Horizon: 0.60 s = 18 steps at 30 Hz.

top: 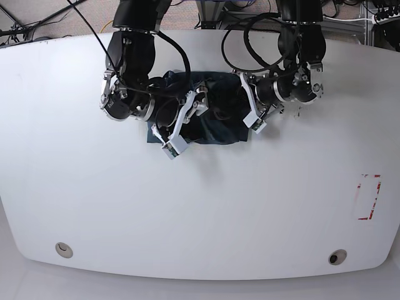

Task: Fold the T-shirt properly
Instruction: 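Fold both strip ends inward with both grippers toward each other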

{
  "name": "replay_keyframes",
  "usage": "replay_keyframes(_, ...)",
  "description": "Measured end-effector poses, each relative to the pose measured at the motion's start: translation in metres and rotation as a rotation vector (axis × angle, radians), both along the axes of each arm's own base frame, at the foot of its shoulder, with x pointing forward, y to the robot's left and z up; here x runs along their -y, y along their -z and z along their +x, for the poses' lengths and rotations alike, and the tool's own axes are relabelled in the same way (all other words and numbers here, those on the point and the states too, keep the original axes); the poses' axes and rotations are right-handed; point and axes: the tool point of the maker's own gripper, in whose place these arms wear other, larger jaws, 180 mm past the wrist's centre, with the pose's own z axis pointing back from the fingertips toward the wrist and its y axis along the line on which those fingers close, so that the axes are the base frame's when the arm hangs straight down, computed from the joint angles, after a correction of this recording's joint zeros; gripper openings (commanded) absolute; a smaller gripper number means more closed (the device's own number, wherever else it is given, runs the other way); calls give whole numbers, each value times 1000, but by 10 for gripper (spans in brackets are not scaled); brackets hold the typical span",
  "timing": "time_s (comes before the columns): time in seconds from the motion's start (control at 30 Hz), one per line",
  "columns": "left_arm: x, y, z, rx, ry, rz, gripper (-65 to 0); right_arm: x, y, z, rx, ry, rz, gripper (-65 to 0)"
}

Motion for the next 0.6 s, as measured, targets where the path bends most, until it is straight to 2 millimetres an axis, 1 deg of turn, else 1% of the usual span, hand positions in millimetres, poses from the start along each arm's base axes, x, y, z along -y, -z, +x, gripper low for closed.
replay_keyframes(0.07, -13, -8, 4, 8, -46, -12, -517, 11, -6, 2, 35, 18, -29, -75)
replay_keyframes(0.13, -26, -21, 11, 42, -110, -56, -517, 24, -8, 3, 53, 37, -50, -76)
replay_keyframes(0.17, -32, -26, 14, 55, -132, -70, -517, 34, -4, 4, 51, 54, -74, -76)
replay_keyframes(0.2, -35, -30, 16, 66, -145, -81, -517, 39, -1, 3, 42, 60, -93, -76)
replay_keyframes(0.23, -41, -39, 19, 89, -167, -98, -517, 40, 2, 2, 33, 60, -104, -76)
replay_keyframes(0.3, -51, -63, 26, 162, -201, -142, -517, 40, 3, -4, 29, 51, -102, -76)
replay_keyframes(0.33, -57, -70, 28, 186, -207, -152, -517, 38, 2, -9, 32, 42, -90, -79)
replay_keyframes(0.37, -69, -75, 30, 205, -222, -145, -517, 39, 2, -12, 34, 36, -86, -86)
replay_keyframes(0.4, -81, -76, 31, 215, -242, -126, -517, 44, 8, -16, 21, 33, -109, -97)
replay_keyframes(0.47, -108, -74, 31, 213, -280, -66, -517, 55, 17, -19, 2, 41, -164, -128)
replay_keyframes(0.5, -118, -73, 29, 209, -289, -39, -517, 59, 19, -20, -6, 40, -181, -143)
replay_keyframes(0.57, -131, -74, 26, 212, -279, 8, -517, 60, 17, -20, 3, 45, -170, -195)
replay_keyframes(0.6, -134, -76, 25, 218, -259, 33, -517, 58, 15, -19, 8, 44, -158, -219)
